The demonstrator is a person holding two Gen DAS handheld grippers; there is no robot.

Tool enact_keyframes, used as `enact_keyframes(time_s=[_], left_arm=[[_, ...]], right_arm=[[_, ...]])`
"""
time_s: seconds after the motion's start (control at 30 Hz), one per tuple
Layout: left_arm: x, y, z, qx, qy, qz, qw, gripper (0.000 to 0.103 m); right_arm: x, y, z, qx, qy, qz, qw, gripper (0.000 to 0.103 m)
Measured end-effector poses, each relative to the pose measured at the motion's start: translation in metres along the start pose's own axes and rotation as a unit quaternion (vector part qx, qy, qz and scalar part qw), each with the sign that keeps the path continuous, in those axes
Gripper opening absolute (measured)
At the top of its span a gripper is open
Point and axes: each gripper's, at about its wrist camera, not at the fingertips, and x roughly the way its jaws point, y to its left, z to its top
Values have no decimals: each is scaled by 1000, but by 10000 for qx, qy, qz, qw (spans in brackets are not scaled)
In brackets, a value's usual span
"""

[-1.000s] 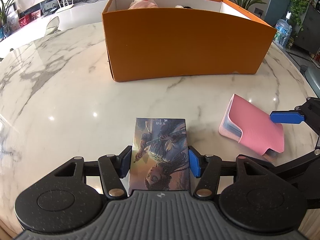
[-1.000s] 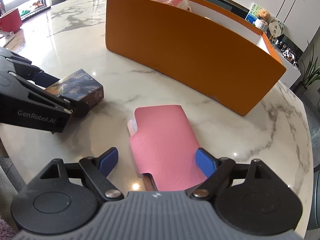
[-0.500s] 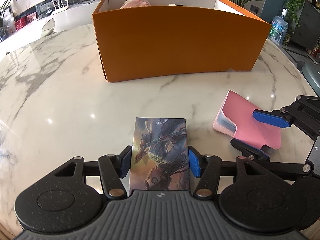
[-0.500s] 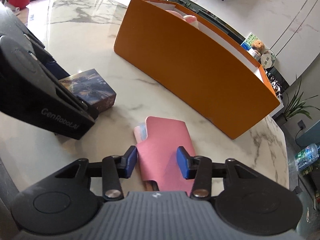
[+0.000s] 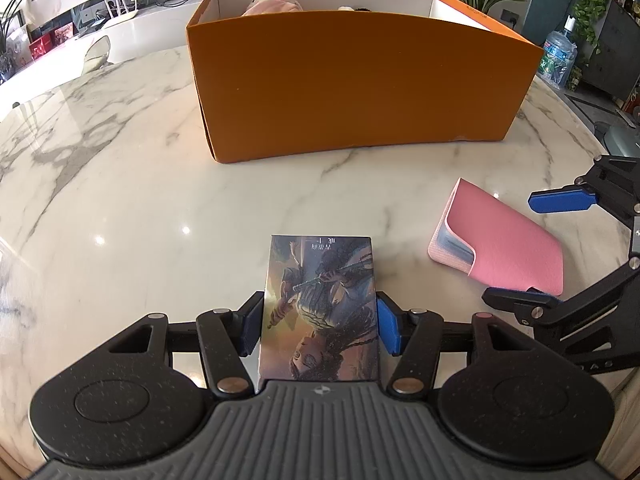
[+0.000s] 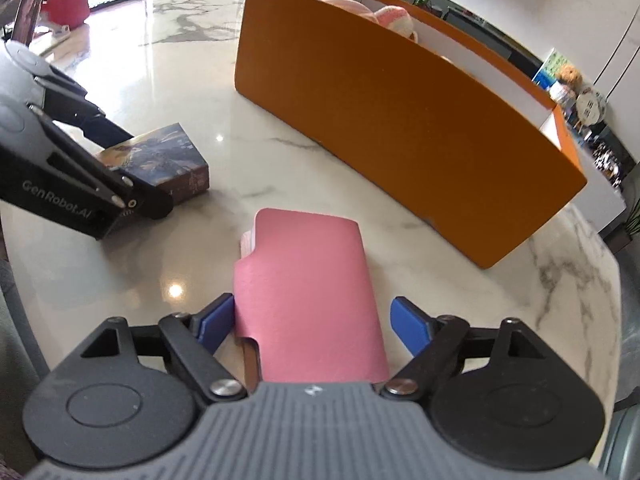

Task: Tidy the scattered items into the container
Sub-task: 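Close right tool on the pink card holder while left tool holds the card box, then lift the card holder and card box and carry both over the orange box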

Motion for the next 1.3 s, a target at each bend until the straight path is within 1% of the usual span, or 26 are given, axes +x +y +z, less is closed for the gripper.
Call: enact_keyframes(time_s=[0.17, 0.27, 0.33, 0.43, 0.47, 0.6, 0.77, 0.9, 1.07, 1.17, 1.3], left_arm=[[1, -1, 0, 30, -2, 26, 10000, 66], [1, -2, 1, 46, -5, 39, 10000, 66], [2, -2, 1, 47, -10, 38, 10000, 66], [2, -3, 1, 53, -24, 15, 10000, 66], [2, -3, 1, 52, -30, -1, 10000, 66], [1, -3, 1, 27, -44, -76, 10000, 66], [-4, -3, 1, 17, -119, -59, 9999, 66], [-10, -3, 2, 14, -213, -52, 9998, 66], [-23, -4, 7, 28, -337, -91, 9994, 66], [-33, -6, 14, 32, -416, -111, 9991, 66], [-49, -6, 29, -33, -552, -198, 9983, 66]], right_arm=[[9, -22, -2, 400, 54, 574, 9975, 90], [13, -28, -4, 582, 42, 766, 9954, 90], [13, -26, -5, 603, -26, 772, 9952, 91], [11, -21, -6, 656, -93, 710, 9953, 88], [11, -20, -7, 712, -125, 682, 9951, 85], [9, -12, -7, 868, -174, 510, 9948, 84], [4, 0, -9, 1135, -288, 244, 9928, 82], [-4, 2, -11, 1476, -392, 164, 9881, 82], [-19, 1, -4, 1719, -610, 51, 9832, 82], [-30, -2, 3, 1813, -718, -39, 9808, 82], [-51, -12, 14, 2097, -889, -143, 9736, 82]])
